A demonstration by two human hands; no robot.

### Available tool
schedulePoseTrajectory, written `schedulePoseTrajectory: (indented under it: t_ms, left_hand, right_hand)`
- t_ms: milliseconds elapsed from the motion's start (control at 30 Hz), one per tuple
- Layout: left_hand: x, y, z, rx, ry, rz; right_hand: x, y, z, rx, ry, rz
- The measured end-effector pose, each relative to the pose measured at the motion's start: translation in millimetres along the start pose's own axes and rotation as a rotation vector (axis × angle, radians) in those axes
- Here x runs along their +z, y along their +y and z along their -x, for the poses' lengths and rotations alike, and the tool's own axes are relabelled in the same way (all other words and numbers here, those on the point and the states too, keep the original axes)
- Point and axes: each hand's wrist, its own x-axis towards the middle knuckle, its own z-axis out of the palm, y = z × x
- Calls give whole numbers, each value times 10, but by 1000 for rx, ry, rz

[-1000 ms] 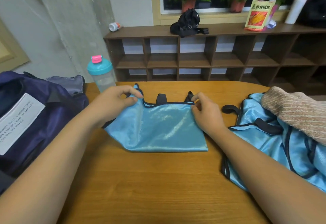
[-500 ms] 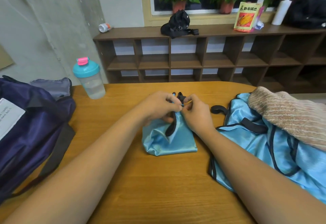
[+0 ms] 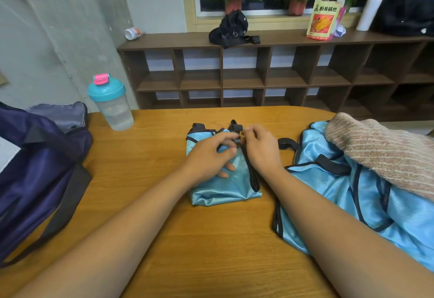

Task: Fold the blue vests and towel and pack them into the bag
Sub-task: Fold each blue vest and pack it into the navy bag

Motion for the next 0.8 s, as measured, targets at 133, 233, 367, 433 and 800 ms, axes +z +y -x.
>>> schedulePoseTrajectory:
  t_ms: [133, 233, 367, 433, 800]
  left_hand:
    - [39, 14, 12, 74, -14, -103]
    - [63, -32, 34, 107, -39, -209]
    - [29, -84, 125, 192, -80, -306]
    - [-12, -118, 186, 269, -82, -376]
    - [-346, -482, 462, 347, -66, -715]
  right_hand:
    - [-21, -45, 14, 26, 7, -53]
    - [-150, -219, -9, -53, 103, -64]
    - [-552, -765, -25, -193, 75, -15]
    - [-675, -959, 21, -223, -41, 12]
    - [-329, -175, 483, -717, -510, 476]
